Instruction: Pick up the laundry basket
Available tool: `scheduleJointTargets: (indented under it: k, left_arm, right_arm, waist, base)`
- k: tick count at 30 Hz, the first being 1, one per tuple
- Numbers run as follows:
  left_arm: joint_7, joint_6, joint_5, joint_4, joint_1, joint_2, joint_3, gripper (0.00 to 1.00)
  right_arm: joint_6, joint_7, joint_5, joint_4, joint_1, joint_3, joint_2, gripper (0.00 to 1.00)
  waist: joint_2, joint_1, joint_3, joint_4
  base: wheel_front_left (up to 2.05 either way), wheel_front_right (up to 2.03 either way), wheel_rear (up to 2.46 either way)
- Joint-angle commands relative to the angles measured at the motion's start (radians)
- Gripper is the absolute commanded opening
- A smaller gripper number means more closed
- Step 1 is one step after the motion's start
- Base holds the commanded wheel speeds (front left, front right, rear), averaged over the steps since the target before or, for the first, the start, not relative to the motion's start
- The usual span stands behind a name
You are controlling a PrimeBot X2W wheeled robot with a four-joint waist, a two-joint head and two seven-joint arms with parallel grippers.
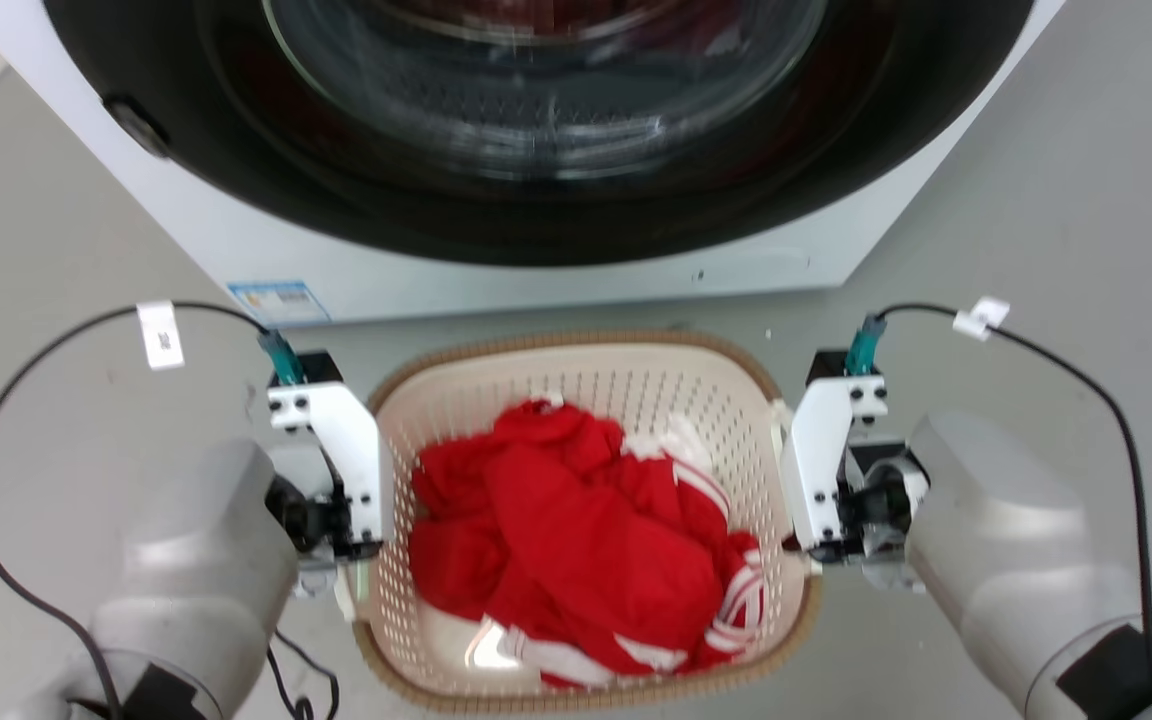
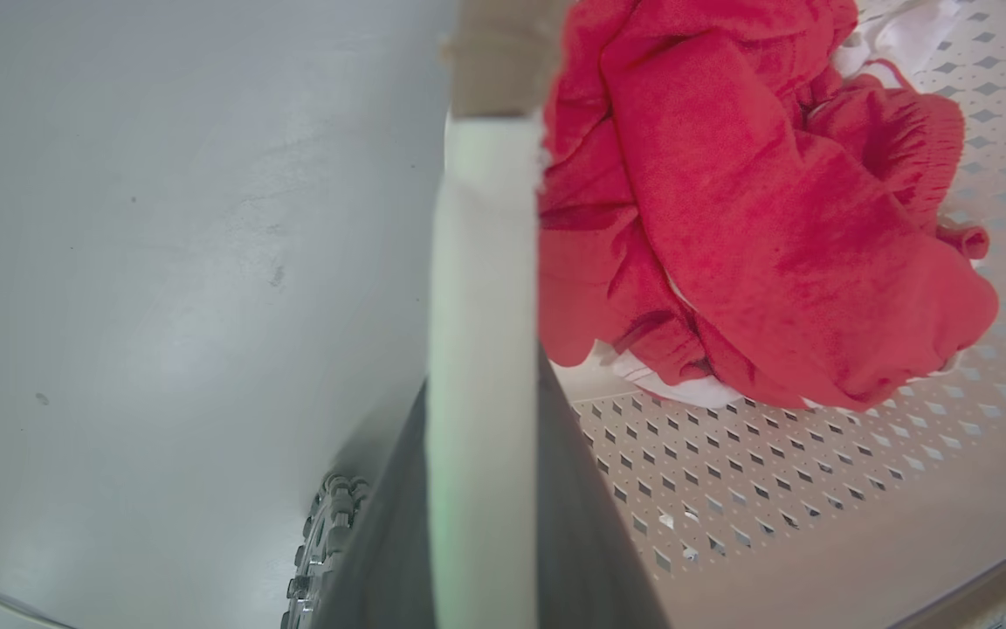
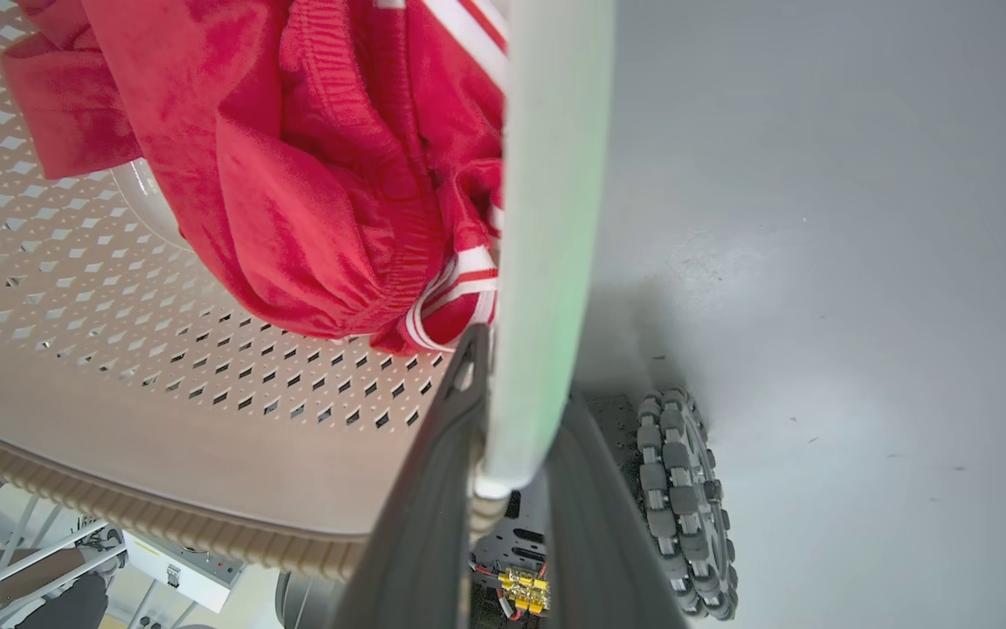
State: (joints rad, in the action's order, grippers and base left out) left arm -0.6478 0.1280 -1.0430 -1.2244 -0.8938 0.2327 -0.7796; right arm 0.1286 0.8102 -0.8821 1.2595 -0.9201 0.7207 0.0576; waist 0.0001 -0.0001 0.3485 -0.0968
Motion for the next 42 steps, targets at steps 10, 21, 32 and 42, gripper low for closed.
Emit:
scheduleJointTargets:
  k: [10, 21, 32, 42]
  left_arm:
    - [-0.025, 0.005, -0.033, -0.017, 0.111, -0.062, -0.019, 0.0]
    - [-0.042, 0.006, -0.051, -0.036, 0.181, -0.082, -0.033, 0.0]
    - [-0.052, 0.006, -0.066, -0.042, 0.2, -0.091, -0.039, 0.0]
    - [-0.053, 0.006, -0.076, -0.046, 0.203, -0.097, -0.042, 0.0]
  right_arm:
    - [0.004, 0.033, -0.051, 0.012, 0.103, 0.033, -0.017, 0.0]
    - [0.005, 0.055, -0.06, 0.024, 0.178, 0.05, -0.018, 0.0]
    - [0.005, 0.074, -0.005, 0.024, 0.2, 0.005, -0.017, 0.0]
    - [0.004, 0.077, 0.038, 0.024, 0.203, -0.036, -0.017, 0.0]
  waist:
    - [-0.0001, 0.0001, -0.194, 0.006]
    - [-0.0001, 0.0001, -0.337, 0.021]
    - [-0.0001, 0.0001, -0.385, 0.028]
    - [-0.0001, 0.0001, -0.392, 0.031]
  base:
    - [0.0, 0.0, 0.0]
    - [0.0, 0.0, 0.0]
    - [0.0, 0.0, 0.0]
    - [0.0, 0.0, 0.0]
